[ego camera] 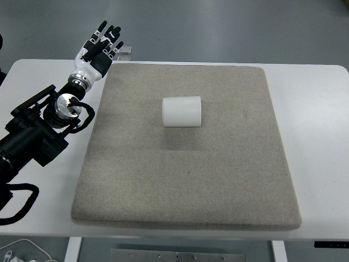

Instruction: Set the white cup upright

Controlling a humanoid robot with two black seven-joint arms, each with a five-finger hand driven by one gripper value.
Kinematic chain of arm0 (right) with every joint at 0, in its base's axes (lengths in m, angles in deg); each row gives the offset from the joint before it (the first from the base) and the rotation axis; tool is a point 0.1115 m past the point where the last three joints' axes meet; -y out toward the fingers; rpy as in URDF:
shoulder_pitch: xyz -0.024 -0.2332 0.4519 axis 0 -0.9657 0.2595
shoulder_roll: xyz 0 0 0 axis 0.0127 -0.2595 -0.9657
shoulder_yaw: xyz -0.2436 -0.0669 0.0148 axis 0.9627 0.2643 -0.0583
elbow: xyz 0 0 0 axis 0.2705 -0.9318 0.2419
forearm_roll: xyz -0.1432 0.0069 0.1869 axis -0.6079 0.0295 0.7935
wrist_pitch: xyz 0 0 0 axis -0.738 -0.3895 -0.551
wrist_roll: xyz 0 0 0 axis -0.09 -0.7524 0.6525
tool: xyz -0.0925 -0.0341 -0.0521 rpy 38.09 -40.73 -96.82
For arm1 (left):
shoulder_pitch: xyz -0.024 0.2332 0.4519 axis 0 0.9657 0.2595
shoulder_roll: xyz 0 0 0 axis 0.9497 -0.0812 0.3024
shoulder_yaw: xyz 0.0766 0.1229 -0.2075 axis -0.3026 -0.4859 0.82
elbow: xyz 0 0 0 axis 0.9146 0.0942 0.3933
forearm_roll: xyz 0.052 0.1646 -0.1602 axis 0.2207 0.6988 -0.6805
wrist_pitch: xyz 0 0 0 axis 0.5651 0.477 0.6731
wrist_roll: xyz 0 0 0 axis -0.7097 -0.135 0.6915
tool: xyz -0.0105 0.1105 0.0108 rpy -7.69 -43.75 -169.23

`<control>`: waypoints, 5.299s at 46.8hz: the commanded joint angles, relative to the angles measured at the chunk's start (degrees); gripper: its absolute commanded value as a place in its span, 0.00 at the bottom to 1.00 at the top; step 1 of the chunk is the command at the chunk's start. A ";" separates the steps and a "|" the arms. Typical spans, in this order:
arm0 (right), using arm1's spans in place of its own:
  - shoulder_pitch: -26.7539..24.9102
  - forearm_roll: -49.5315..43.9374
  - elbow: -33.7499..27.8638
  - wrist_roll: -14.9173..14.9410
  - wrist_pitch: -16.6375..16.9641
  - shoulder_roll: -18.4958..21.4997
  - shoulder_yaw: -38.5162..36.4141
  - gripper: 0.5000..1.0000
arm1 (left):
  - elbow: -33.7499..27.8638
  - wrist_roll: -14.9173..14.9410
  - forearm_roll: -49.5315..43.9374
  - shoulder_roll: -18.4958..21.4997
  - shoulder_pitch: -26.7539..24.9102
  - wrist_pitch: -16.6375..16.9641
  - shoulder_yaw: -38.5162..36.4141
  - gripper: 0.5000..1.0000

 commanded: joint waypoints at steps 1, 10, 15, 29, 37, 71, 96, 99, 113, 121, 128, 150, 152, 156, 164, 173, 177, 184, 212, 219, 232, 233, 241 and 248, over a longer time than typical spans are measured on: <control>0.00 0.00 0.00 0.00 0.00 0.00 0.07 0.86 | 0.04 0.01 0.09 0.00 0.11 0.00 -0.09 0.99; 0.00 0.00 0.00 0.00 0.00 0.00 -0.02 0.86 | 0.04 0.01 0.00 0.00 0.11 0.00 0.00 0.99; 0.00 0.00 0.00 0.00 0.00 0.00 -0.02 0.86 | 0.12 0.01 0.00 0.00 -0.24 -0.53 0.00 0.99; 0.00 0.00 0.00 0.00 0.00 0.00 -0.02 0.86 | 2.49 0.19 0.09 0.00 -1.12 -3.25 -0.09 0.99; 0.00 0.00 0.00 0.00 0.00 0.00 0.07 0.86 | 3.64 0.28 3.68 0.00 -3.58 -3.34 -2.37 0.99; 0.00 0.00 0.00 0.00 0.00 0.00 -0.02 0.86 | -13.05 0.71 38.84 5.97 -9.47 -2.81 -13.53 0.99; 0.00 0.00 0.00 0.00 0.00 0.00 -0.02 0.86 | -37.22 21.01 62.48 11.95 -10.35 3.95 -16.35 0.99; 0.00 0.00 0.00 0.00 -0.08 0.00 -0.02 0.86 | -38.11 23.65 65.29 11.87 -10.79 3.78 -16.70 0.99; 0.00 0.00 0.00 0.00 0.00 0.00 0.07 0.86 | -38.72 28.22 66.97 10.99 -15.27 3.25 -24.08 0.99; 0.00 0.00 0.00 0.00 0.00 0.00 -0.02 0.86 | -37.85 29.45 69.08 8.79 -15.19 3.34 -26.10 0.99; 0.00 0.00 0.00 0.00 0.00 0.00 0.07 0.86 | -36.53 29.54 71.45 7.39 -14.57 3.43 -26.28 0.99; 0.00 0.00 0.00 0.00 0.00 0.00 -0.02 0.86 | -31.61 30.25 73.74 3.96 -14.04 3.87 -26.37 0.98; 0.00 0.00 0.00 0.00 0.00 0.00 0.07 0.86 | -31.52 30.25 73.74 3.87 -13.96 3.78 -26.46 0.98; 0.00 0.00 0.00 0.00 0.00 0.00 -0.02 0.86 | -31.43 30.25 73.74 3.78 -14.04 3.78 -28.21 0.98; 0.00 0.00 0.00 0.00 0.00 0.00 0.07 0.86 | -30.99 30.25 73.91 3.61 -14.04 3.87 -29.18 0.98; 0.00 0.00 0.00 0.00 0.00 0.00 0.07 0.86 | -30.37 30.25 74.35 3.34 -14.04 3.87 -29.18 0.92; 0.00 0.00 0.00 0.00 0.00 0.00 -0.02 0.86 | -30.37 30.16 74.97 3.34 -14.04 3.87 -29.18 0.79; 0.00 0.00 0.00 0.00 0.00 0.00 -0.02 0.86 | -30.37 30.16 76.37 3.34 -13.96 3.87 -29.18 0.57; 0.00 0.00 0.00 0.00 0.00 0.00 0.07 0.86 | -29.67 26.91 73.57 4.13 -13.34 3.87 -21.45 0.02; 0.00 0.00 0.00 0.00 0.00 0.00 -0.02 0.86 | -27.74 23.40 68.39 4.31 -11.58 3.69 -17.59 0.02; 0.00 0.00 0.00 0.00 0.00 0.00 0.07 0.86 | -22.82 16.36 54.59 5.19 -9.04 2.90 -11.52 0.02; 0.00 0.00 0.00 0.00 0.00 0.00 -0.02 0.86 | -22.56 15.75 53.62 5.36 -8.86 2.73 -11.25 0.02; 0.00 0.00 0.00 0.00 0.00 0.00 -0.02 0.86 | -21.68 11.88 47.82 6.68 -6.31 0.88 -10.11 0.02; 0.00 0.00 0.00 0.00 0.00 0.00 -0.02 0.86 | -20.62 8.63 47.11 6.77 -3.24 -2.28 -6.34 0.02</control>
